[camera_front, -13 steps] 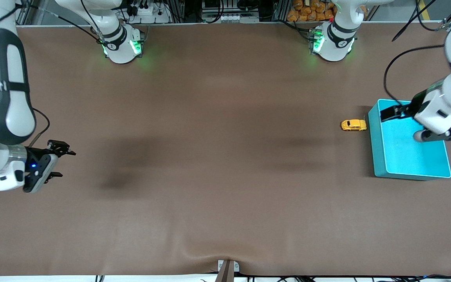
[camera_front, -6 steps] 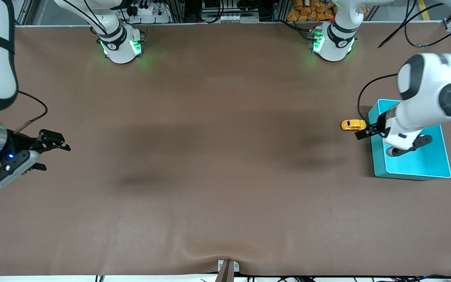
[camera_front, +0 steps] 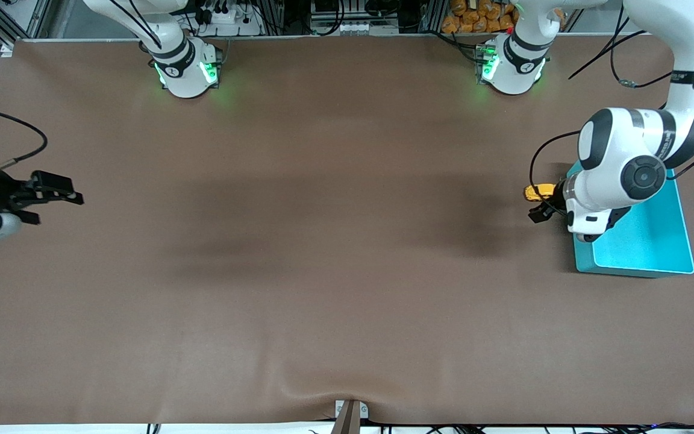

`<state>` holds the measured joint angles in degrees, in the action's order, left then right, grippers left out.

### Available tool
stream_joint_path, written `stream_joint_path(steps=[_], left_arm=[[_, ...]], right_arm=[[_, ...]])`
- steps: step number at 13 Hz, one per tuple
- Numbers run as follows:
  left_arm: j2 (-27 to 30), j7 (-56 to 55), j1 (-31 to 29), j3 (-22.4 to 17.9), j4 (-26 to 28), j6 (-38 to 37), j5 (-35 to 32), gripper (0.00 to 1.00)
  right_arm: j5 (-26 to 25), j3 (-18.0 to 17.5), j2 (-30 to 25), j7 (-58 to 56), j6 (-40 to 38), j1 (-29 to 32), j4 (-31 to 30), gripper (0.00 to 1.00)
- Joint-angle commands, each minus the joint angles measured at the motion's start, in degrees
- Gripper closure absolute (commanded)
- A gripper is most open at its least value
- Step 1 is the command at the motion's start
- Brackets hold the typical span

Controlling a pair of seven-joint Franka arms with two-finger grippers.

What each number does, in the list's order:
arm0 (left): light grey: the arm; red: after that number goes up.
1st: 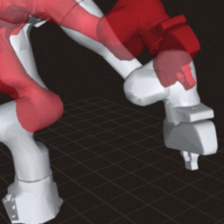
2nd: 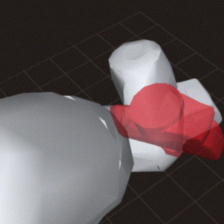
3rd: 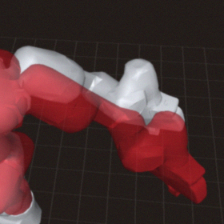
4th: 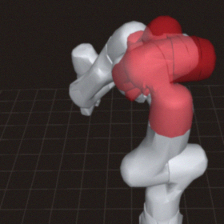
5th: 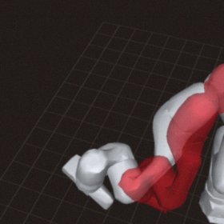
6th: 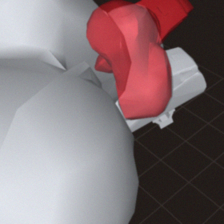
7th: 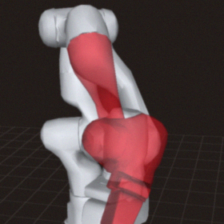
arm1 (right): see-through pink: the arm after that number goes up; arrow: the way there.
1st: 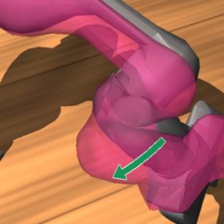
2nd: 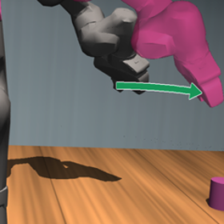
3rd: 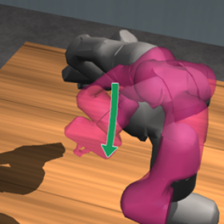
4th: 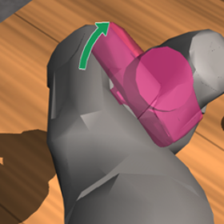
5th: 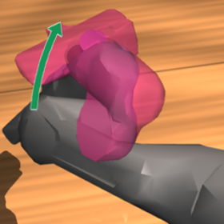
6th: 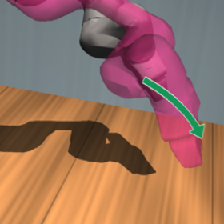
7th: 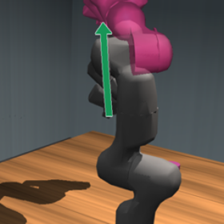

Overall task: Wind and store yellow beetle car
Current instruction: 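Reach the left gripper to the car while the right gripper withdraws, then lower the left gripper and grasp the yellow car beside the bin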

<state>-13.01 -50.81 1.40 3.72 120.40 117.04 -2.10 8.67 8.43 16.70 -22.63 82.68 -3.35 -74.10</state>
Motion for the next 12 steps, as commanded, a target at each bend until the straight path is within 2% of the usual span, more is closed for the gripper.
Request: stream_joint_path(steps=[1,4,6,9,12], left_arm=[[-1.92,-8.32,-0.08,0.06,0.19,0.91,-1.41,0.00],[-3.95,-15.18,-0.35,-0.03,1.15,3.27,-1.41,0.00],[-5.26,-20.27,-0.78,-0.29,1.86,5.39,-1.41,0.00],[-5.53,-23.72,-1.49,-0.56,4.31,7.76,-1.50,0.00],[-5.18,-26.87,-2.37,-0.56,8.09,11.71,-5.10,0.00]], right_arm=[[-3.83,-0.43,-3.86,3.37,-0.42,0.02,-0.77,0.00],[-7.08,-0.60,-9.66,9.69,0.20,-0.07,-6.92,0.00],[-7.35,-0.78,-13.43,10.50,2.03,-0.07,-10.87,0.00],[-7.27,-0.95,-21.69,14.17,8.80,-0.25,-22.02,0.00],[-7.18,-1.40,-21.37,16.12,6.71,-0.78,-20.48,0.00]])
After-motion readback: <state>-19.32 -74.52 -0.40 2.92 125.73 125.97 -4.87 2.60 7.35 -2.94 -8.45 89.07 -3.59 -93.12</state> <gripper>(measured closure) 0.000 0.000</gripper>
